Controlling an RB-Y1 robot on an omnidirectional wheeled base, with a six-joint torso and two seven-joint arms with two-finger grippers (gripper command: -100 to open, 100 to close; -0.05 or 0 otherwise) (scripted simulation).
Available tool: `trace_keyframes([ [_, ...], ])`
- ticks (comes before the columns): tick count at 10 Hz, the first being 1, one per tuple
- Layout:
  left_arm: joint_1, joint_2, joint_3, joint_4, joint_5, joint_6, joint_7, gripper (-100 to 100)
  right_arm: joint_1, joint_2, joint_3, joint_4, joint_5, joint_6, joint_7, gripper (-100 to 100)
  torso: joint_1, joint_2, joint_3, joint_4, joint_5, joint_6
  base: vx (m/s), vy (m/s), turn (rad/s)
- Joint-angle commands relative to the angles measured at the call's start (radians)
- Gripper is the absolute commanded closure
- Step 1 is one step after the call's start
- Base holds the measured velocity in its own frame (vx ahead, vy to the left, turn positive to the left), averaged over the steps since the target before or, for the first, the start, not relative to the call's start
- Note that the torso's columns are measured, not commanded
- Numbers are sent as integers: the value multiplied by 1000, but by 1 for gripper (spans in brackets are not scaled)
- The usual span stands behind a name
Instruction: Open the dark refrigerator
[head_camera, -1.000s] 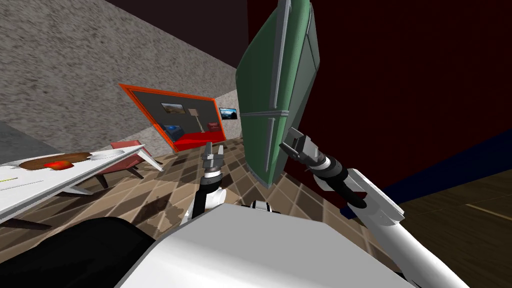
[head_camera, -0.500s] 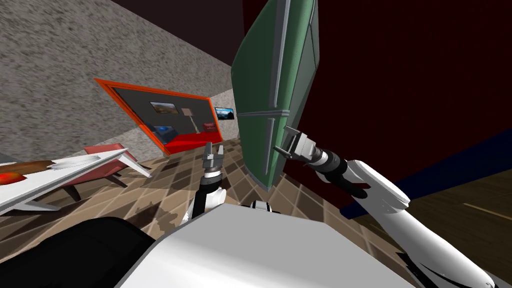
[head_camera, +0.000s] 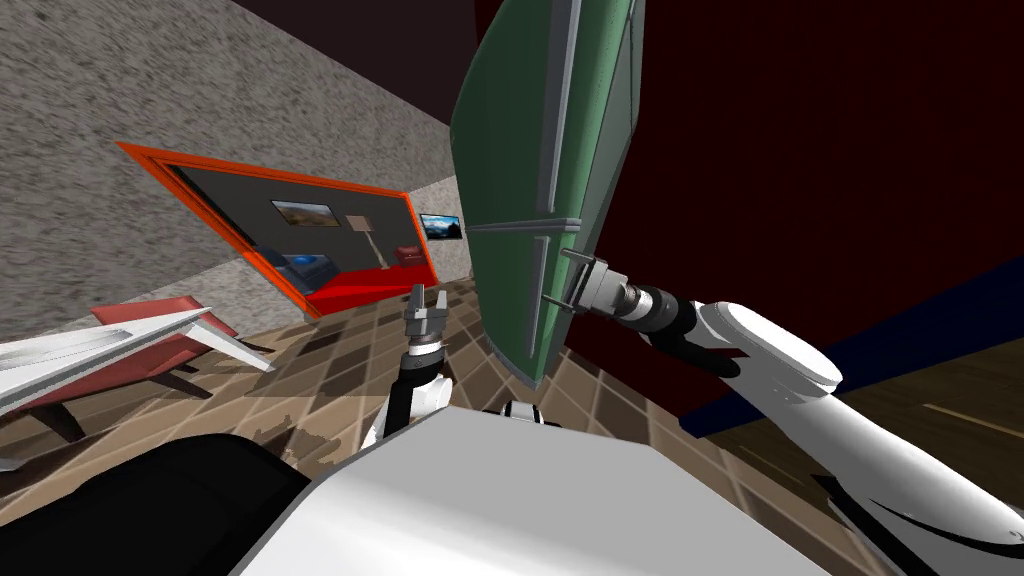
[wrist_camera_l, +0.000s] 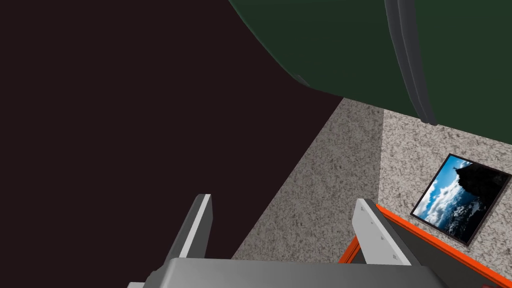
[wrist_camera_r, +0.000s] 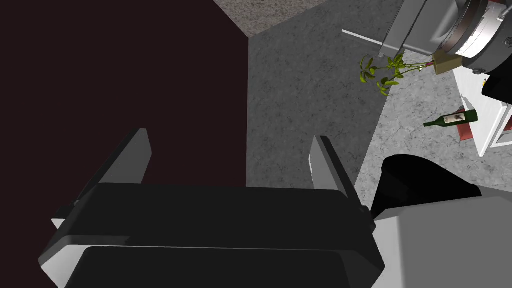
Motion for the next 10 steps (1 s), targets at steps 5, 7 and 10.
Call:
trace_keyframes([
  [5, 0, 0, 0, 0, 0, 0, 0, 0, -149, -180, 28, 51, 100, 8, 124, -100, 1, -3, -2, -1, 0, 0, 102, 41, -77],
  [7, 0, 0, 0, 0, 0, 0, 0, 0, -182, -226, 34, 63, 122, 10, 152, -100, 1, -2, -1, 0, 0, 0, 107, 50, -91],
  [10, 0, 0, 0, 0, 0, 0, 0, 0, -272, -326, 51, 94, 182, 16, 226, -100, 1, -2, -1, 0, 0, 0, 112, 53, -104],
])
